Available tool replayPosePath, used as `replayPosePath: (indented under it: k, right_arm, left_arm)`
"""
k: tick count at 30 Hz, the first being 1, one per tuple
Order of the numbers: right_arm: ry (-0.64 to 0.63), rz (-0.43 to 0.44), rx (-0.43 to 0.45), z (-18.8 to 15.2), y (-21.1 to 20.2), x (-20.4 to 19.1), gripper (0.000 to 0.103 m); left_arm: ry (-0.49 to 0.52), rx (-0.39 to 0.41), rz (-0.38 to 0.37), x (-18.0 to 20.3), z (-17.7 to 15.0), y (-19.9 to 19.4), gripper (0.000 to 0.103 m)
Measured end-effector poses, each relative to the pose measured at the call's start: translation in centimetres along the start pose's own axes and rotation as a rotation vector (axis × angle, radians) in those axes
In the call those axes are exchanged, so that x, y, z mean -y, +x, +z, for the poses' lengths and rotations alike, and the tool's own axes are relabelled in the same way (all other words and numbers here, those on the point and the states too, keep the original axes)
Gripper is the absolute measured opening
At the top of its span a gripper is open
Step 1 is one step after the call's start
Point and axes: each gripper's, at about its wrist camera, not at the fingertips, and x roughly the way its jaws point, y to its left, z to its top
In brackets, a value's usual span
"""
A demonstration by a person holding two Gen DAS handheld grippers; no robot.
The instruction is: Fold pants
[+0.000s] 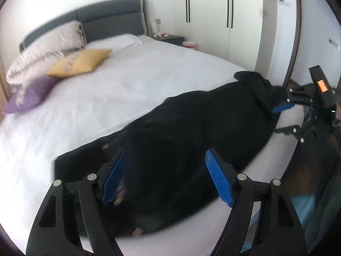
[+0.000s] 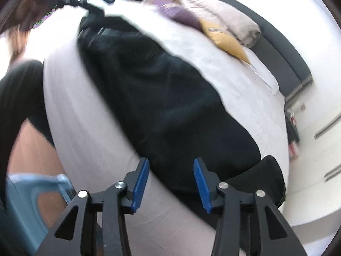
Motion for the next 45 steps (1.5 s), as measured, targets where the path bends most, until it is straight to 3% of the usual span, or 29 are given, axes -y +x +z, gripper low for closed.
replayPosePath:
  k: [2,4,6,8,10,13,16,19,22,26,29,34,38,39,41,44,45]
  right_arm:
    - [0.122,0.036,0.052,0.9,-0.4,1.8,0.047]
    - [0.244,0.091,0.091,1.4,0.0,3.4,0.047]
    - [0.293,0.121,0.052,1.1,1.5,3.9,0.05]
    - [0.325,0.112,-0.057,-0.2,3.9,4.0,0.05]
    - [0.379,0.133,-0.1,-1.9,4.3,4.4,0.05]
    - [0.464,0.137,-0.088,-3.8,2.7,6.0,0.05]
    - [0.611,0.083,-0.039,-4.3,0.6,11.1,0.056]
    - [0.788,0.029,-0.054,-4.0,0.4,17.2,0.063]
    - [0.914,0.012,-0.126,-2.4,1.7,22.6,0.063]
    - [0.951,-0.039,-0.259,-0.4,5.4,25.4,0.063]
    - [0.989,-0.027,-0.368,-0.1,9.1,26.6,0.063]
    - [1.021,-0.087,-0.514,0.6,13.4,27.0,0.063]
    - [0.998,-0.122,-0.587,0.8,15.5,27.0,0.062]
    - [0.986,-0.13,-0.597,0.7,15.9,26.9,0.06]
    - [0.984,-0.122,-0.603,0.5,16.4,26.9,0.03]
    - [0.973,-0.108,-0.564,0.3,15.8,27.1,0.012]
    - [0.965,-0.11,-0.547,0.3,15.4,27.2,0.01]
  left_arm:
    - [-0.016,-0.012,-0.013,0.7,0.6,2.3,0.074]
    - [-0.03,-0.077,-0.007,1.6,0.0,5.2,0.074]
    - [-0.031,-0.156,0.001,2.2,-1.2,7.3,0.074]
    - [-0.005,-0.202,0.023,3.2,-2.7,8.3,0.074]
    - [0.019,-0.203,0.045,4.0,-3.6,8.3,0.074]
    - [-0.018,-0.186,0.04,4.1,-4.0,7.5,0.074]
    - [-0.013,-0.185,0.056,4.6,-3.9,7.8,0.074]
    - [-0.011,-0.183,0.064,4.4,-3.7,8.1,0.074]
    - [-0.023,-0.174,0.063,4.5,-3.9,8.1,0.074]
    - [-0.032,-0.164,0.062,4.8,-3.7,8.6,0.075]
    - [-0.04,-0.16,0.06,4.7,-3.6,9.0,0.075]
    - [-0.055,-0.148,0.052,4.4,-3.7,9.1,0.076]
    - [-0.064,-0.138,0.047,4.4,-3.8,9.1,0.077]
    - [-0.065,-0.135,0.045,4.3,-3.8,9.1,0.077]
    - [-0.068,-0.131,0.041,4.2,-3.8,9.2,0.078]
    - [-0.07,-0.127,0.039,4.2,-3.8,9.2,0.078]
    - [-0.071,-0.126,0.039,4.1,-3.9,9.2,0.078]
